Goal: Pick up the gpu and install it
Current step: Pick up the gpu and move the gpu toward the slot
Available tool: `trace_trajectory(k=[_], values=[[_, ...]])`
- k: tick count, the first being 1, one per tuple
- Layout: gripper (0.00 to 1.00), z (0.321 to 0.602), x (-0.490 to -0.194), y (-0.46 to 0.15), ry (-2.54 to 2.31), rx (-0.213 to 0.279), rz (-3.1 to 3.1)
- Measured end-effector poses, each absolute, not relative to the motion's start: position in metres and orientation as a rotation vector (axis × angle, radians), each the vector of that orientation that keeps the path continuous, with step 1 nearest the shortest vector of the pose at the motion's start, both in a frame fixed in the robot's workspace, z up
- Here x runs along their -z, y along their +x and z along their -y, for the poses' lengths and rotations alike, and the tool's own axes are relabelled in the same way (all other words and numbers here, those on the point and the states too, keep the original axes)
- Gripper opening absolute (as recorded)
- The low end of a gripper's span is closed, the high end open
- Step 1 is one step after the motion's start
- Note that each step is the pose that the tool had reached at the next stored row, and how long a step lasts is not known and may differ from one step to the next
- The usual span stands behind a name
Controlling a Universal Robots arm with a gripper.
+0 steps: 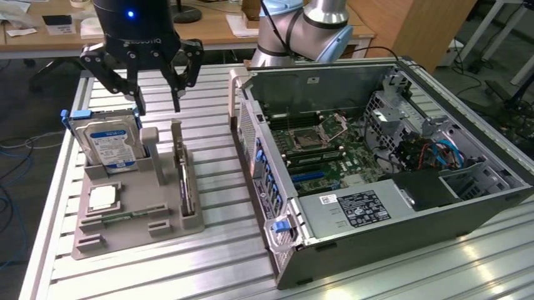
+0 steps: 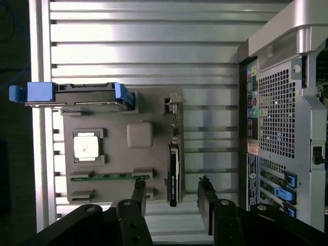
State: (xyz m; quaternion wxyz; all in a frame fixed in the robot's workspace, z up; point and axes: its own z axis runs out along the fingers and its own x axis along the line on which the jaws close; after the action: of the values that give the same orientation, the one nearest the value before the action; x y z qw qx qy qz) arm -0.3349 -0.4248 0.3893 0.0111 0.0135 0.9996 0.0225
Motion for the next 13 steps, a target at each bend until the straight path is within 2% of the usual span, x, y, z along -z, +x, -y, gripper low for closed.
trace_trajectory(k=[13], values=[[0.54, 0.428, -0.376, -0.333, 0.018, -0.071, -3.128]])
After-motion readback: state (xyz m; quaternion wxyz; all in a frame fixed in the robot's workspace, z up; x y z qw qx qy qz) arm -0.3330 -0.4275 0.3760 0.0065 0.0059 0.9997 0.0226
